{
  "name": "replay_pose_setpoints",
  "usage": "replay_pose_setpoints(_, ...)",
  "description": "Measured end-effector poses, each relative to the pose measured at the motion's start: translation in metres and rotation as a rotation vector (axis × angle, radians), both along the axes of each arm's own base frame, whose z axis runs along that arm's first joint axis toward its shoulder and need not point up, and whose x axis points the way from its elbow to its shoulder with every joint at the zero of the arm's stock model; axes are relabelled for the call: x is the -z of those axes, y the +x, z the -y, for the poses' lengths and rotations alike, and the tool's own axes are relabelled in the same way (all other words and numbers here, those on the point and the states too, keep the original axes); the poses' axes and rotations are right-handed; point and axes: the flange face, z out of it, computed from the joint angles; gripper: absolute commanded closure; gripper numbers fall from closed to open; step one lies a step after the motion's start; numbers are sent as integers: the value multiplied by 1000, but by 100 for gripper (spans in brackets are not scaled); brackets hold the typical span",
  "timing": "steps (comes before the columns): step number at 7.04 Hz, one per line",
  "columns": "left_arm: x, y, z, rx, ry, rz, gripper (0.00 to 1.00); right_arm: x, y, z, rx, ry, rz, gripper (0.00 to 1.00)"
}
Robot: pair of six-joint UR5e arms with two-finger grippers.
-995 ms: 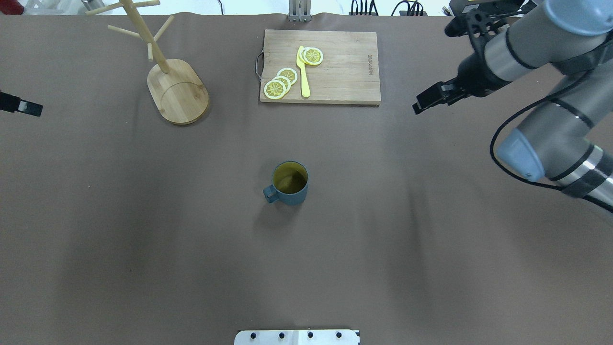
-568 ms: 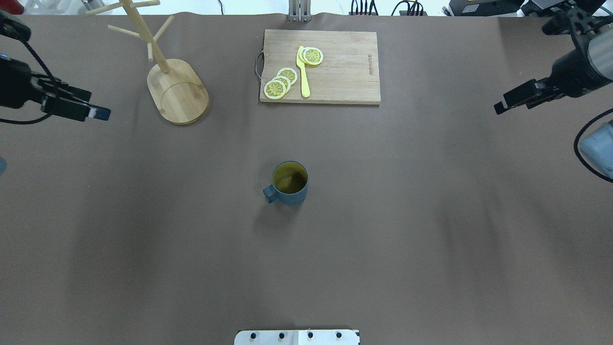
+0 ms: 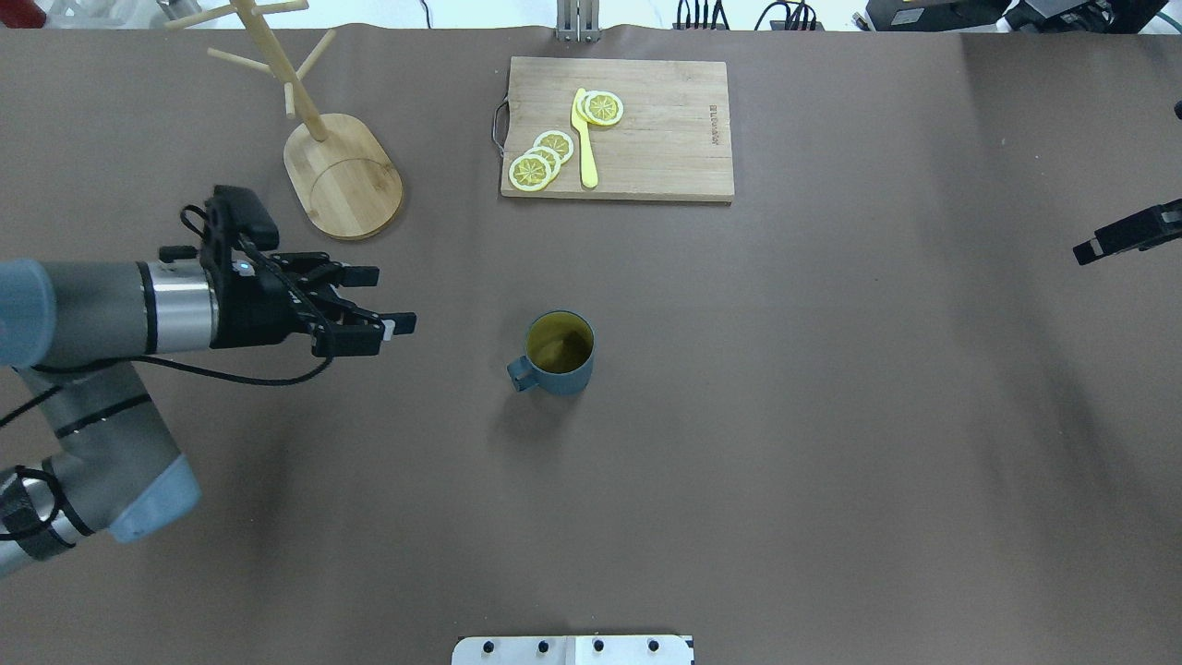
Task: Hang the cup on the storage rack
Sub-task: 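Reach the left gripper toward the mug handle, then close the left gripper on the mug handle and lift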
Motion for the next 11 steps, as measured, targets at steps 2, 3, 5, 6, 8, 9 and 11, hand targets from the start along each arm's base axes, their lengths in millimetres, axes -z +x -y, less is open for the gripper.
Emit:
replay_pose_setpoints(2, 5, 59, -25, 20, 70, -14, 3, -13, 10, -7, -1, -3, -10, 0)
replay_pose_setpoints(3, 3, 78, -38, 37, 106, -5, 3, -14, 11, -8, -1, -3, -10, 0)
replay_pose_setpoints(5, -8, 108, -58, 83, 162, 41, 4, -14, 13, -8, -5, -2, -10, 0)
replay_pose_setpoints(6, -10, 124, -66, 97, 170, 54, 5, -15, 15, -8, -8, -4, -11, 0)
replay_pose_setpoints(8, -9, 144, -71, 106, 171, 64, 5, -18, 17, -9, -11, -9, -13, 0)
replay_pose_setpoints(9, -8, 148, -72, 110, 170, 65, 7, -20, 18, -9, -11, -9, -14, 0)
replay_pose_setpoints(11, -3, 157, -68, 125, 167, 65, 15, -21, 19, -9, -10, -5, -14, 0)
